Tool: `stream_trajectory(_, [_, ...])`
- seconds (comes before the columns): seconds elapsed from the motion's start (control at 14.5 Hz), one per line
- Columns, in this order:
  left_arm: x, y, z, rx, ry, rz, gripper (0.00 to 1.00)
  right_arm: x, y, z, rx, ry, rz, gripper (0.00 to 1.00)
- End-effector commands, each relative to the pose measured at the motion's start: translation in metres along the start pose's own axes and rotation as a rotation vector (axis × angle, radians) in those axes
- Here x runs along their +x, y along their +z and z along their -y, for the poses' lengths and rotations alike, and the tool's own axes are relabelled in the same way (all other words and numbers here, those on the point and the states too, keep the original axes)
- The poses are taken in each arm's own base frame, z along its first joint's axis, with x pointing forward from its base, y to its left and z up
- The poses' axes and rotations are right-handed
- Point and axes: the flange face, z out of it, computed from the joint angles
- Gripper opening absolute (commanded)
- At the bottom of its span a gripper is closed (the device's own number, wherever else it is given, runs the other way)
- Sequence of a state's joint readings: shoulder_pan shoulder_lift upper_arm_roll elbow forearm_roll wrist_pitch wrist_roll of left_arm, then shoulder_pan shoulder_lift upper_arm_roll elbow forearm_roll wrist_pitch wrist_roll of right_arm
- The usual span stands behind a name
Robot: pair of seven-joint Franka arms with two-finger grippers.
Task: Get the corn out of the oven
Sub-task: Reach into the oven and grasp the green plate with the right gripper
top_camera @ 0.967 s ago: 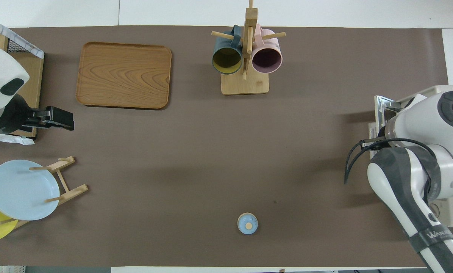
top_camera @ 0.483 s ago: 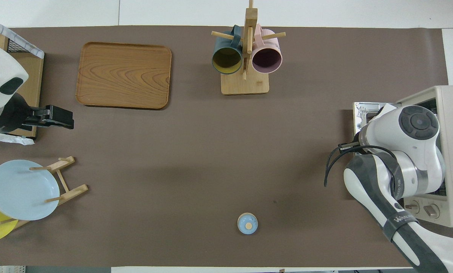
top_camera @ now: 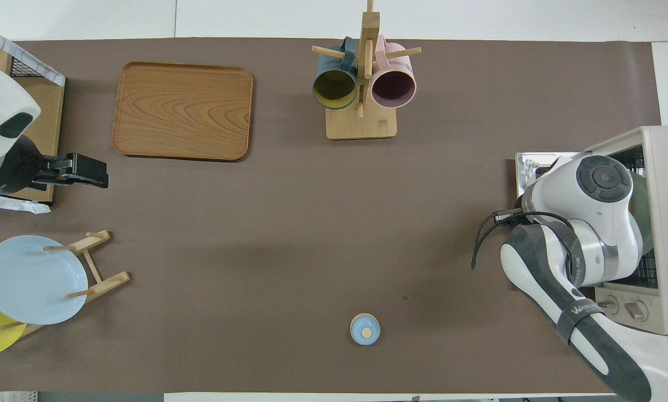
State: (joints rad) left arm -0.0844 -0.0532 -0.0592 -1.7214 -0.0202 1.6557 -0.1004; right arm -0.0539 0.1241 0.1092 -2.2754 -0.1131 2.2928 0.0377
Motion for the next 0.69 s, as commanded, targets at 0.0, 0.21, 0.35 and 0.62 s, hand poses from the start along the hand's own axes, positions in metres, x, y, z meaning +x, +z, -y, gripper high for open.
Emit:
stream_trajectory(0.0, [-0.004,-0.003,0.005,0.015,0.004,-0.022,1.0,0.008,-0.021,0.028,0.035,0.031,0.04,0.0])
stream_trajectory(0.21, [-0.004,-0.003,0.005,0.015,-0.006,-0.02,1.0,0.018,-0.062,0.033,0.018,0.027,0.05,0.0])
stream_trajectory(0.35, [-0.004,-0.004,0.004,0.013,-0.008,-0.02,1.0,0.014,-0.071,0.021,0.012,0.045,0.049,0.01])
stream_trajectory(0.62, [-0.002,-0.004,0.005,0.003,-0.011,-0.028,1.0,0.004,-0.088,-0.01,-0.075,0.045,0.056,0.42])
